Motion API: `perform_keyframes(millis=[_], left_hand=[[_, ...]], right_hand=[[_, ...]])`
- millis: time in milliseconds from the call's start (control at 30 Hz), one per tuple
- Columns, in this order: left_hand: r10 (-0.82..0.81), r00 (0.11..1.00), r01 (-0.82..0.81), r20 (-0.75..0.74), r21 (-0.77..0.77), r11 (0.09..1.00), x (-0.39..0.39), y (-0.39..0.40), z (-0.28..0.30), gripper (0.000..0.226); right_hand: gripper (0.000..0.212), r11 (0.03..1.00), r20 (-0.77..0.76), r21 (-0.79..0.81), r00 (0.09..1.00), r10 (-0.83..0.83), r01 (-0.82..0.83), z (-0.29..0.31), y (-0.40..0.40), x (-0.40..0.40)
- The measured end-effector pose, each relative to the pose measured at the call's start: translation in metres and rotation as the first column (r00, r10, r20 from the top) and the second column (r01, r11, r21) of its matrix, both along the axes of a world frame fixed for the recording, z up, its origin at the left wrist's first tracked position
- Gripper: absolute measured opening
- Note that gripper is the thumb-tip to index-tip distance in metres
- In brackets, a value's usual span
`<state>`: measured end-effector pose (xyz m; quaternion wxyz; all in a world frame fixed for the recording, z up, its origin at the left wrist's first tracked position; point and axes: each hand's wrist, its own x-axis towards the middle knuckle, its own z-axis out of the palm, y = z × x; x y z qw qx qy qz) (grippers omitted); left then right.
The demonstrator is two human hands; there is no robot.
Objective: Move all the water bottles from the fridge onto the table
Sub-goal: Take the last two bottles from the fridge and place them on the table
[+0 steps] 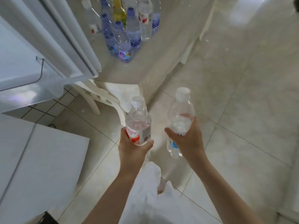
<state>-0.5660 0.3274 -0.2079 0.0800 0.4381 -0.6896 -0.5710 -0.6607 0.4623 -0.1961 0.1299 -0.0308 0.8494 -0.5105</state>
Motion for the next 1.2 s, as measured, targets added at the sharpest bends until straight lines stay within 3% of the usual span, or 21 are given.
perform_keyframes(millis=[400, 600, 833, 1033, 1200], left_hand=[[-0.044, 0.998, 0.044, 0.05, 0.015, 0.999, -0.165, -0.071, -0.013, 0.063], [0.021, 0.999, -0.022, 0.038, 0.009, 1.0, -0.237, -0.106, -0.01, 0.059], [0.173, 0.985, -0.173, 0.017, -0.027, 0.985, -0.298, -0.126, -0.015, 0.067], [0.414, 0.909, -0.412, 0.05, -0.038, 0.91, -0.357, -0.137, -0.03, 0.067], [0.591, 0.804, -0.584, 0.06, -0.108, 0.805, -0.393, -0.135, -0.034, 0.054]], right_hand=[[0.057, 0.996, -0.025, 0.029, 0.996, 0.09, -0.089, -0.003, -0.077, -0.161], [0.059, 0.992, -0.064, 0.041, 0.991, 0.122, -0.119, 0.001, -0.116, -0.241], [0.065, 0.962, -0.038, 0.036, 0.962, 0.272, -0.27, -0.009, -0.156, -0.326], [0.061, 0.848, 0.017, 0.027, 0.849, 0.529, -0.529, -0.023, -0.201, -0.409], [0.063, 0.681, 0.044, -0.016, 0.679, 0.732, -0.733, -0.029, -0.23, -0.464]])
